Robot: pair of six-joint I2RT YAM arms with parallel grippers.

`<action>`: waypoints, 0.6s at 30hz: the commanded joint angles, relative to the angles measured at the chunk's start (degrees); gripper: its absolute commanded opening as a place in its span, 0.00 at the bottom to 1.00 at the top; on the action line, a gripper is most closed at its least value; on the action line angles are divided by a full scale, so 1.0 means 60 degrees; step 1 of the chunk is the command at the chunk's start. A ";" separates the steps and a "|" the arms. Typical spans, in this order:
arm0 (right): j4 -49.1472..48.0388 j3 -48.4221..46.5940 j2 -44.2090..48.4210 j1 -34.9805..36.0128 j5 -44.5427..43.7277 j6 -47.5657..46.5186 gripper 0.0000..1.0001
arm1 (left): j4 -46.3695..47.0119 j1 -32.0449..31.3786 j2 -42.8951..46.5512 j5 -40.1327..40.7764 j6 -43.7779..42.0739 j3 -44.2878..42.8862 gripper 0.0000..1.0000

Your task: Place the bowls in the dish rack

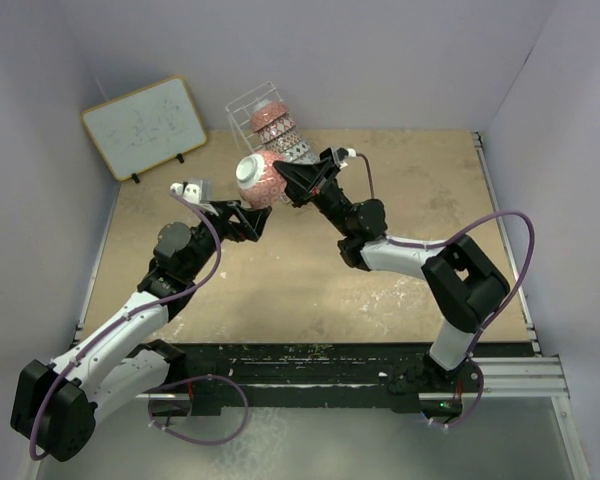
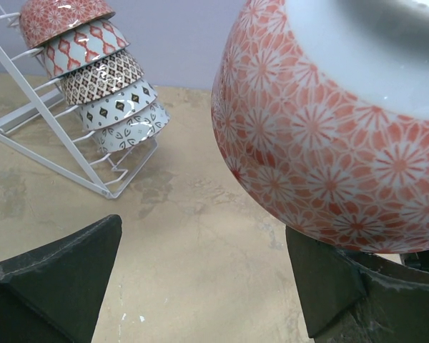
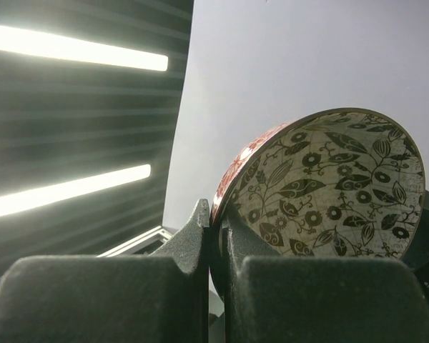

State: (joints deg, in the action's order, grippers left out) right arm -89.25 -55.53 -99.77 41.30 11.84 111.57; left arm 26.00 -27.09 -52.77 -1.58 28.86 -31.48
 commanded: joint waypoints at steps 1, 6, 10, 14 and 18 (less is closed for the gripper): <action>-0.0652 0.0282 0.0520 0.0232 0.0740 0.0150 0.00 | 0.0989 0.0062 0.0088 0.0635 -0.0096 -0.0744 0.99; -0.0608 0.0588 0.0702 0.0236 0.0905 0.0087 0.00 | 0.0869 0.0062 0.0108 0.0716 -0.0306 -0.0858 0.99; -0.1033 0.0682 0.0634 0.0236 0.0913 0.0111 0.00 | 0.0747 0.0062 0.0181 0.0644 -0.0370 -0.0944 0.99; -0.1429 -0.0155 0.0076 0.0164 0.0884 0.0278 0.00 | 0.0188 0.0062 0.0551 0.0381 -0.0386 -0.0938 0.99; -0.1124 -0.1399 -0.0400 -0.0054 0.0703 -0.0049 0.00 | -0.0821 0.0062 0.1474 0.0363 -0.0267 -0.0690 0.99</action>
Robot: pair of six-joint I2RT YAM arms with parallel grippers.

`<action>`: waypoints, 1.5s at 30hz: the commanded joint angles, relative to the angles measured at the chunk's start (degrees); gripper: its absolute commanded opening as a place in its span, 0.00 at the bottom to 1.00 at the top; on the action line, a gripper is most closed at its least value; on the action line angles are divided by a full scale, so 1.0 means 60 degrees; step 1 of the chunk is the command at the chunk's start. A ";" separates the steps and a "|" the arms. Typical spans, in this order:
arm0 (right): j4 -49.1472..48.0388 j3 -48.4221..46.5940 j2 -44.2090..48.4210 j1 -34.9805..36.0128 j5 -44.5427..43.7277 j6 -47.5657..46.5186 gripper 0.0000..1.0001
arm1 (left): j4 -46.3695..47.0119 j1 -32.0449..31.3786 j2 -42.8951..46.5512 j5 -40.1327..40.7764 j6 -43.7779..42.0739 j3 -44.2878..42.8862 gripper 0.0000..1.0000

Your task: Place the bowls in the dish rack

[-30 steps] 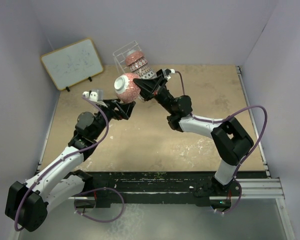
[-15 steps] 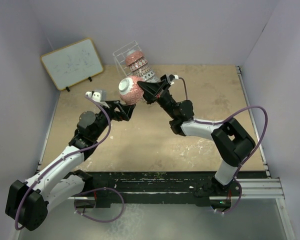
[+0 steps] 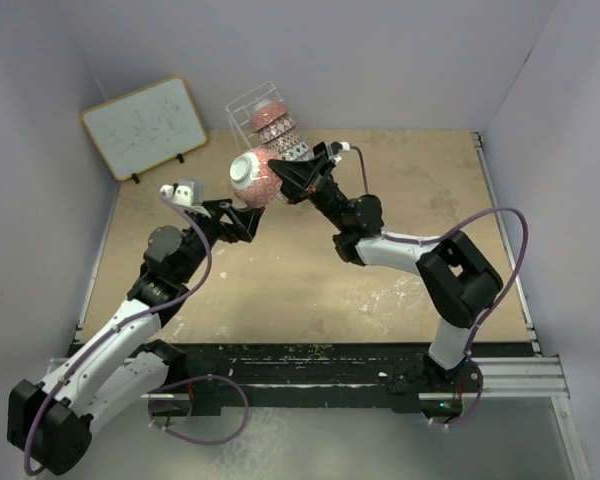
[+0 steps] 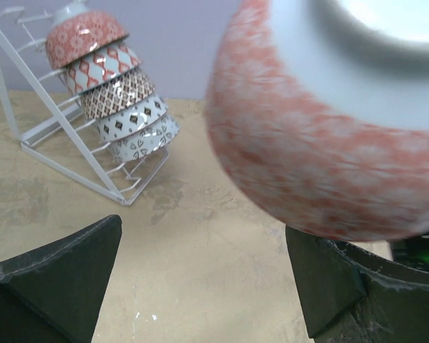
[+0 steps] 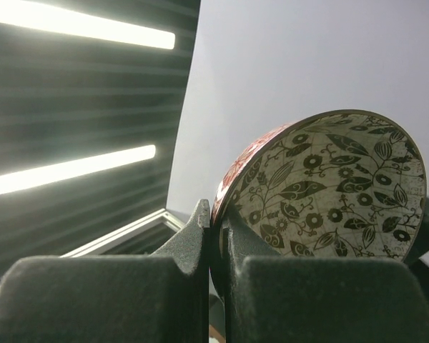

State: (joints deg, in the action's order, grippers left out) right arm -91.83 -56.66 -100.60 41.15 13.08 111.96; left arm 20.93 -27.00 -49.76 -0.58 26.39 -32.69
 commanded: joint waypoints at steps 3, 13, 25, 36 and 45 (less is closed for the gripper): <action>-0.0409 -0.2046 -0.0665 -0.0333 0.0331 -0.0397 0.00 | -0.1024 0.0048 0.1851 0.0349 0.0159 -0.0352 0.99; 0.1818 -0.5497 -0.2433 -0.1254 -0.0103 -0.1832 0.00 | -0.5235 0.0048 0.4621 0.0784 -0.0179 -0.1425 0.99; 0.3703 -1.0666 -0.6078 -0.1555 -0.1540 -0.2956 0.00 | -0.7818 0.0048 0.5719 0.1047 -0.0782 -0.2872 0.99; 0.4729 -1.2345 -0.7453 -0.1555 -0.2532 -0.3599 0.00 | -0.8436 0.0047 0.6193 0.1196 -0.1121 -0.3033 0.99; 0.5203 -1.3296 -0.8189 -0.1628 -0.2842 -0.3741 0.00 | -0.8572 0.0048 0.6273 0.1136 -0.1218 -0.3073 0.99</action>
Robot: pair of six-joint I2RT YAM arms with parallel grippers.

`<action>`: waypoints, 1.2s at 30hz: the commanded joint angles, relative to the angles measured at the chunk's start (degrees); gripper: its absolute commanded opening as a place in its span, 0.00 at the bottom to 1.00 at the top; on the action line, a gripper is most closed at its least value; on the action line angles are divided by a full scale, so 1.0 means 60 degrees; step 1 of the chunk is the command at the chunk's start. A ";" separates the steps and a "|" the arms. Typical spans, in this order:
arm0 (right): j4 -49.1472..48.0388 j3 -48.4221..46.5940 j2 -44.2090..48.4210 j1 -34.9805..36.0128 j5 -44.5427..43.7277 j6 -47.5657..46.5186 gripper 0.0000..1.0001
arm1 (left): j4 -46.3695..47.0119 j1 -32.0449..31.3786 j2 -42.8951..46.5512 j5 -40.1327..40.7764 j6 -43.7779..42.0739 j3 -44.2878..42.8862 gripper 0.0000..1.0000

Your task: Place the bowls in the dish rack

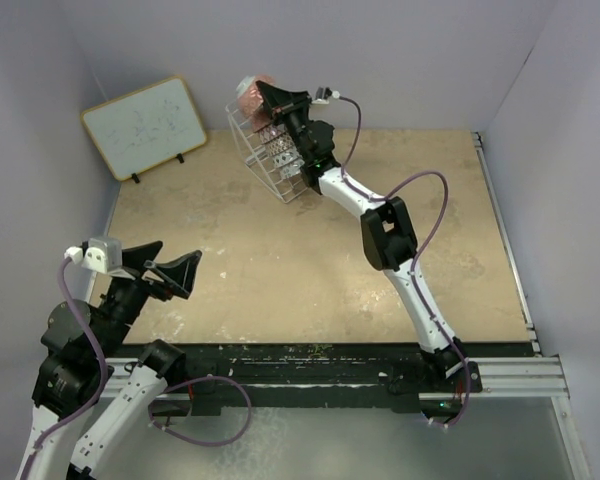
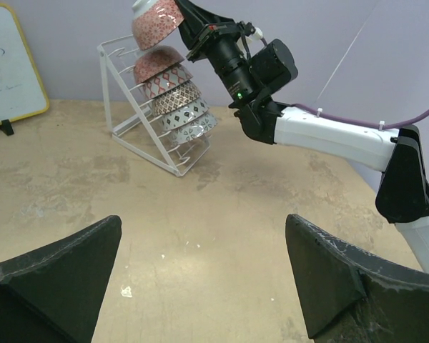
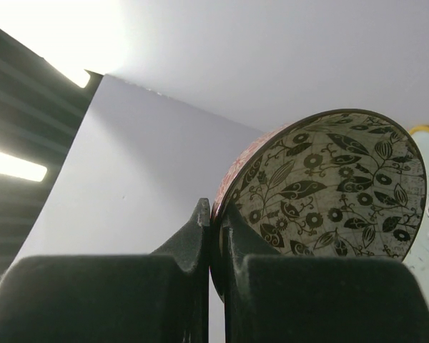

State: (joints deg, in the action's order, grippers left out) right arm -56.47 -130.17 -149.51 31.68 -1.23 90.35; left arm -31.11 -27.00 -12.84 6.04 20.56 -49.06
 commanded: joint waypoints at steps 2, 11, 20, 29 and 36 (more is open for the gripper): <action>-0.0535 -0.1357 -0.0266 -0.0065 -0.0522 -0.0131 0.00 | 0.0039 0.0048 0.0145 0.0064 -0.0284 -0.0370 0.99; -0.0332 -0.1783 -0.0668 -0.0093 -0.0833 -0.0117 0.00 | -0.0129 0.0048 0.0175 0.0120 -0.0465 -0.0459 0.99; -0.0020 -0.1841 -0.0773 -0.0168 -0.1025 -0.0175 0.00 | -0.0136 0.0048 0.0257 0.0108 -0.0553 -0.0465 0.99; 0.0289 -0.2641 -0.1338 -0.0348 -0.1405 -0.0202 0.00 | -0.0292 0.0048 0.0293 0.0135 -0.0599 -0.0622 0.99; 0.0713 -0.2877 -0.1458 -0.0418 -0.1427 -0.0278 0.00 | -0.0163 0.0040 0.0244 0.0115 -0.0628 -0.0515 0.99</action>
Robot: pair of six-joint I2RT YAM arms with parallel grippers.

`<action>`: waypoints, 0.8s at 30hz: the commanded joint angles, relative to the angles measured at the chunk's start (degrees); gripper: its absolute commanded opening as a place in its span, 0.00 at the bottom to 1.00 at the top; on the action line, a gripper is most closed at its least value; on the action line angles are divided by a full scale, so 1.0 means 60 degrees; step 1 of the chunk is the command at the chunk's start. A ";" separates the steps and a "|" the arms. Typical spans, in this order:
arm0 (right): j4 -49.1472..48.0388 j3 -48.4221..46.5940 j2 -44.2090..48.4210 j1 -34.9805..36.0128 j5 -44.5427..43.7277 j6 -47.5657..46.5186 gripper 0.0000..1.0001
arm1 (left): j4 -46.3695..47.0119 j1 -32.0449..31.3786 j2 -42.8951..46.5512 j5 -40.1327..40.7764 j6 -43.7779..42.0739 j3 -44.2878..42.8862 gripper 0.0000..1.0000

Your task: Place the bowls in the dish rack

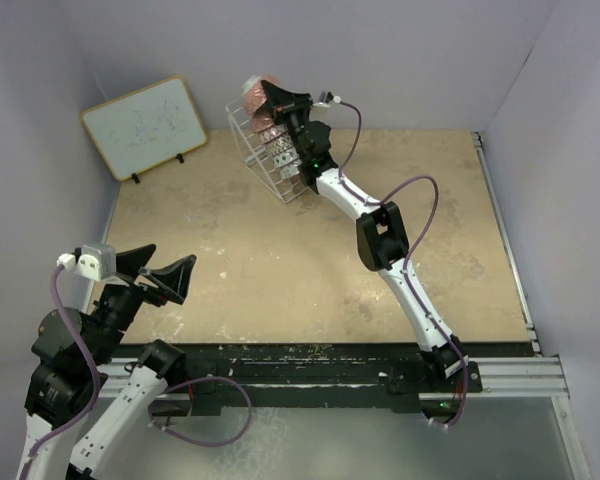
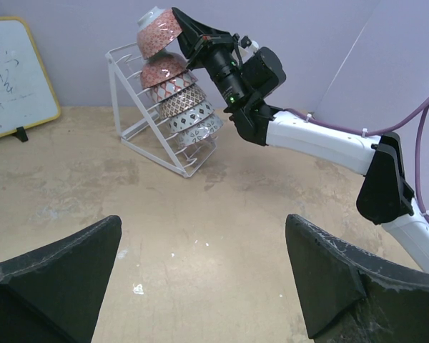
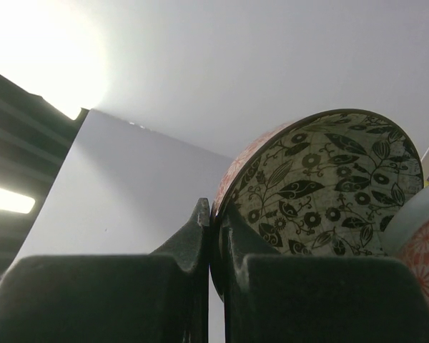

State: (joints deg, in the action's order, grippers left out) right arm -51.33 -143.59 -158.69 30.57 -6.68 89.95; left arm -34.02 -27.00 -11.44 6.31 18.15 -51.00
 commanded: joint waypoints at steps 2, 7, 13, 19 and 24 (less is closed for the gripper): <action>-0.0044 -0.0732 0.0010 -0.0231 -0.0539 -0.0212 0.00 | 0.0345 0.0047 -0.0002 0.0062 -0.0239 -0.0183 0.99; 0.0231 -0.0927 -0.0180 -0.0267 -0.0644 -0.0234 0.00 | 0.0373 0.0048 0.0026 0.0133 -0.0270 -0.0179 0.99; 0.0350 -0.1172 -0.0506 -0.0271 -0.0755 -0.0226 0.00 | 0.0339 0.0048 0.0013 0.0136 -0.0294 -0.0180 0.99; 0.0381 -0.1165 -0.0553 -0.0275 -0.0748 -0.0238 0.01 | 0.0420 0.0050 0.0007 0.0154 -0.0344 -0.0090 0.99; 0.0413 -0.1008 -0.0379 -0.0279 -0.0843 -0.0298 0.03 | 0.0457 0.0039 0.0003 0.0117 -0.0387 -0.0068 0.99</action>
State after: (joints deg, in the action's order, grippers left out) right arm -47.05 -148.42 -163.13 30.20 -8.95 90.02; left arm -33.93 -27.00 -11.44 6.48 17.04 -51.00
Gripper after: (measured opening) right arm 0.034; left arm 0.992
